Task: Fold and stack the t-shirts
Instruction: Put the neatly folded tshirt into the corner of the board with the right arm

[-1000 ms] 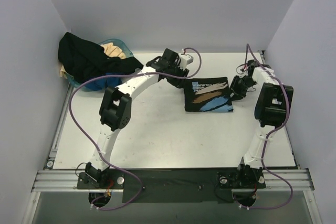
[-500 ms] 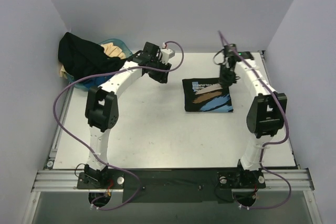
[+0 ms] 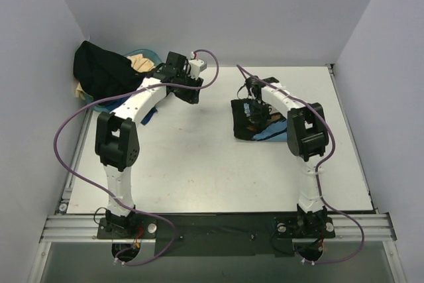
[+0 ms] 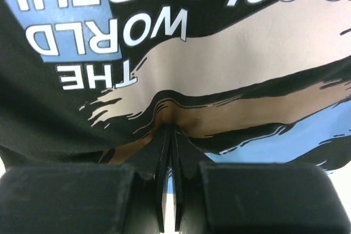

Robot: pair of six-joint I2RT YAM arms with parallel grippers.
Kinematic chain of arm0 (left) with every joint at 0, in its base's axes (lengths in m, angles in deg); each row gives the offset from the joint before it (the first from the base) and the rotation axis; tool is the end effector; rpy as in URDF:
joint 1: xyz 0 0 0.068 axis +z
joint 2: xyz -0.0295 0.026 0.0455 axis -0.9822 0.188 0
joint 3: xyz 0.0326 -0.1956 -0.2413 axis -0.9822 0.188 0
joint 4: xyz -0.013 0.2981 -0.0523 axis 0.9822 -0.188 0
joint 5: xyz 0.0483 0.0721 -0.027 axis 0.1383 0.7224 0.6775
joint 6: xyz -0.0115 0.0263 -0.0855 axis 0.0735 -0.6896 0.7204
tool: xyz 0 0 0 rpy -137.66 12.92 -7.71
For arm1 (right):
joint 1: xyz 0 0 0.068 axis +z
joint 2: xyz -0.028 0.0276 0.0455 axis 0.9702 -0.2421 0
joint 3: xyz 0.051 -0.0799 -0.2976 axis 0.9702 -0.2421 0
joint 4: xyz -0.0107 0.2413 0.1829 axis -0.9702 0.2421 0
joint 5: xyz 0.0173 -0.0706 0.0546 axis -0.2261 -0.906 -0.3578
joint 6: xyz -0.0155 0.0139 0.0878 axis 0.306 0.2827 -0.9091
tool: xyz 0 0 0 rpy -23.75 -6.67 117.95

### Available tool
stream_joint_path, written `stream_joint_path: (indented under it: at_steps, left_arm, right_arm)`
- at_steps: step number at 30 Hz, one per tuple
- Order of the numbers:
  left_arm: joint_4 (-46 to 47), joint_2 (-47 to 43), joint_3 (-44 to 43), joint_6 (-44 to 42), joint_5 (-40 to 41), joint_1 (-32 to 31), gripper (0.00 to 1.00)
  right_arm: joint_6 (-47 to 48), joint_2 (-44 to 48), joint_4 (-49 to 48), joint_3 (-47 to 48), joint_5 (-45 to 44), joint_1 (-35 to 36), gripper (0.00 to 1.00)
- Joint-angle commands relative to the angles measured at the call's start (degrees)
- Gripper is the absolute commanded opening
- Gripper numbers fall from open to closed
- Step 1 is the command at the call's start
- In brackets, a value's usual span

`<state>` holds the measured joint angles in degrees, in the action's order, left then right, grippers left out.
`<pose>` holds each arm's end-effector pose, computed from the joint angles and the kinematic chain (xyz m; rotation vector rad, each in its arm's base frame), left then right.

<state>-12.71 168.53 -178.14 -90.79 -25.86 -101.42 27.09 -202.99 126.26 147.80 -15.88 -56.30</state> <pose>0.4979 -0.2252 0.2666 0.7322 2.3483 -0.4191 0.5005 0.1750 0.1307 -0.0809 2.8008 0.0850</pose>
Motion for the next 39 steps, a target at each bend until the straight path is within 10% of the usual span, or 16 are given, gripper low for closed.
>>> stream_joint_path:
  at_steps: [1,16,26,39]
  left_arm:
    - [1.0,-3.6,0.4,-1.2,0.9,0.8,0.52]
    - [-5.3,-6.7,1.0,-4.4,2.9,6.1,0.52]
    - [-6.3,-7.6,1.4,-6.0,6.4,10.5,0.52]
    - [-6.8,-8.1,1.2,-7.2,8.5,13.1,0.52]
  right_arm:
    - [1.9,-3.6,1.0,2.8,-2.7,-2.7,0.0]
    - [8.3,-16.2,13.6,26.9,-1.5,-18.7,0.0]
    - [-16.7,-24.6,8.3,39.6,12.3,-28.2,0.0]
    - [-41.6,-21.5,-13.1,29.9,6.6,-29.5,0.0]
